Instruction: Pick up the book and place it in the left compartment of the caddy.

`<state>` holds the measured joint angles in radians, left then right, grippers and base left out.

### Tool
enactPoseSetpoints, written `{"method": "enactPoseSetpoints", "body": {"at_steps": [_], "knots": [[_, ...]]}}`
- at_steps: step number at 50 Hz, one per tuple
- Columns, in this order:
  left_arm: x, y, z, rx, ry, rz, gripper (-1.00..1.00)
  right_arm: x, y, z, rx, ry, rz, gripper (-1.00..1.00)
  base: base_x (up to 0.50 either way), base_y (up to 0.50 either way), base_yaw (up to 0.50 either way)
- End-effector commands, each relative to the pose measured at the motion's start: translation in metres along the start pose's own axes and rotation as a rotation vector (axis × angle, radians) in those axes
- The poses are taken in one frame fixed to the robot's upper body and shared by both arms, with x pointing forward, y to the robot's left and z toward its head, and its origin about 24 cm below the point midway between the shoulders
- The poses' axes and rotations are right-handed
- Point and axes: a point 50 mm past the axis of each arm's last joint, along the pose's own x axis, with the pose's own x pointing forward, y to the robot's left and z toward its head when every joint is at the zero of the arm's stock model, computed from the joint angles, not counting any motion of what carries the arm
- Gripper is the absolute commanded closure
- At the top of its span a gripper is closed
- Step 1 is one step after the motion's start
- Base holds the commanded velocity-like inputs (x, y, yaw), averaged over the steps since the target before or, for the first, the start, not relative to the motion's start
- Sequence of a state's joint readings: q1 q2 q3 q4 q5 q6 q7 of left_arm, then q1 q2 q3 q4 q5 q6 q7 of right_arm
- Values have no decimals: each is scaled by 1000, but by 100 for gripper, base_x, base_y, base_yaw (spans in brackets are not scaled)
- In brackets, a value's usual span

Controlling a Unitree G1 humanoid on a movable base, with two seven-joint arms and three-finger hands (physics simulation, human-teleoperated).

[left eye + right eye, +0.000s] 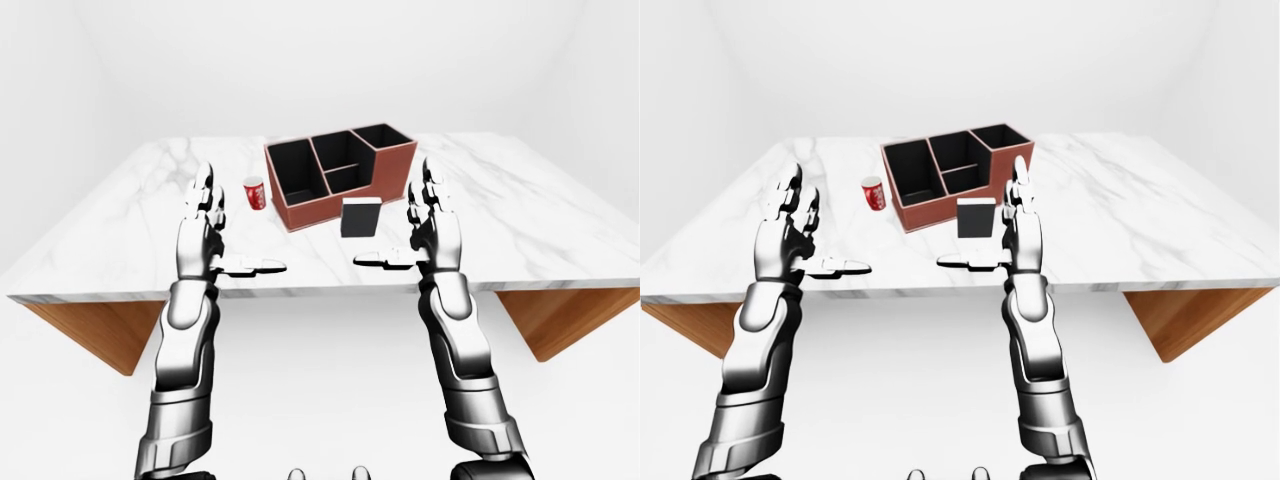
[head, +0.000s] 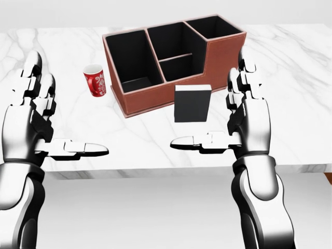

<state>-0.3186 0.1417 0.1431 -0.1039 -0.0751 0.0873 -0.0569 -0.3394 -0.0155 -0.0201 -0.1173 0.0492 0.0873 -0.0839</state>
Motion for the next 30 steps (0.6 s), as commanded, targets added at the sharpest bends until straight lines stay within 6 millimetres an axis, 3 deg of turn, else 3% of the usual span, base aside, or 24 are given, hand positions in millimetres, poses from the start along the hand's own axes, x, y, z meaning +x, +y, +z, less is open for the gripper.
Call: {"method": "enactPoseSetpoints", "body": {"at_steps": [1,30], "knots": [[5,2,14,4,-56,5,-100,2,3,9,0,-37,18,-100,32,-13,0],[6,3,18,-3,-73,15,-100,1,7,15,-4,-64,45,-100,43,1,0]]}}
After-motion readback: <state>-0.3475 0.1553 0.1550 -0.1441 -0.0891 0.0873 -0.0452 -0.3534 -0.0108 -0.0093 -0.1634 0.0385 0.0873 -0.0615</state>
